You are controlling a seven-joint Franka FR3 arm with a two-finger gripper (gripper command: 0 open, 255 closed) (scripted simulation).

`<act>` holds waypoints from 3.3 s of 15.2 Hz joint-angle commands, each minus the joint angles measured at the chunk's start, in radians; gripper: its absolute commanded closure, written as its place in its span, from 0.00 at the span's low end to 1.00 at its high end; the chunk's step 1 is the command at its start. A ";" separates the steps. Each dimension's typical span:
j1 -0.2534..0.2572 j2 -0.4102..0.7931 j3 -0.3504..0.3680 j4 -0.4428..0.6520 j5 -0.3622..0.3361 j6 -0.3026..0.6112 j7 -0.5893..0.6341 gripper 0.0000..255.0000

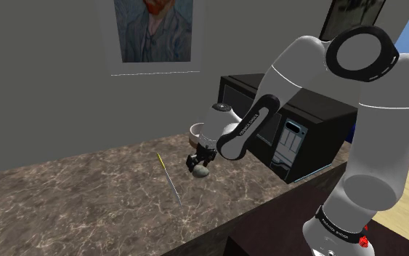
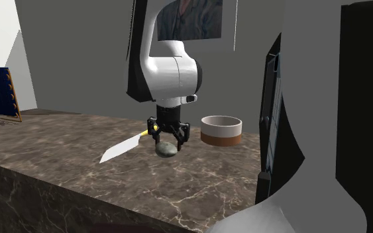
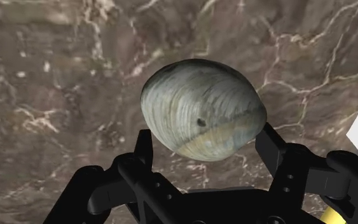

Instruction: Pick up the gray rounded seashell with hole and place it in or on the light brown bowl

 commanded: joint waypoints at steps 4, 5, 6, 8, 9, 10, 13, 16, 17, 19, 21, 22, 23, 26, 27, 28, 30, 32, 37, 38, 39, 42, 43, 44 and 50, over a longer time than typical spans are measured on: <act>-0.036 -0.055 0.046 -0.008 0.052 -0.049 -0.041 1.00; -0.044 -0.068 0.056 -0.009 0.066 -0.061 -0.051 1.00; -0.051 -0.082 0.066 -0.010 0.080 -0.073 -0.062 1.00; -0.063 -0.109 0.083 -0.011 0.108 -0.098 -0.082 1.00; -0.069 -0.122 0.091 -0.011 0.122 -0.110 -0.092 1.00; -0.074 -0.136 0.098 -0.011 0.135 -0.123 -0.102 1.00; -0.073 -0.138 0.097 -0.010 0.135 -0.118 -0.102 0.00; 0.038 -0.103 0.071 0.136 0.065 -0.514 0.147 0.00; 0.054 -0.083 0.075 0.178 0.063 -0.603 0.191 0.00; 0.056 -0.065 0.070 0.170 0.051 -0.579 0.199 0.00; 0.058 -0.046 0.065 0.164 0.038 -0.555 0.208 0.00; 0.059 -0.036 0.062 0.161 0.031 -0.543 0.213 0.00; 0.060 -0.026 0.058 0.158 0.024 -0.531 0.217 0.00; 0.062 -0.010 0.053 0.154 0.012 -0.512 0.225 0.00; 0.062 -0.010 0.053 0.154 0.012 -0.512 0.225 0.00; 0.062 -0.010 0.053 0.154 0.013 -0.512 0.225 0.00; 0.062 -0.010 0.053 0.154 0.012 -0.512 0.225 0.00; 0.062 -0.010 0.053 0.154 0.012 -0.512 0.225 0.00; 0.065 0.018 0.044 0.163 -0.003 -0.496 0.232 1.00; 0.066 0.019 0.045 0.164 -0.003 -0.497 0.235 1.00; 0.071 0.023 0.045 0.153 -0.009 -0.483 0.245 1.00; 0.065 -0.010 0.051 0.154 0.013 -0.512 0.224 1.00; 0.063 -0.022 0.053 0.154 0.021 -0.523 0.218 1.00; 0.062 -0.034 0.056 0.154 0.029 -0.534 0.212 1.00; 0.125 -0.084 0.037 0.121 -0.056 -0.497 0.439 0.00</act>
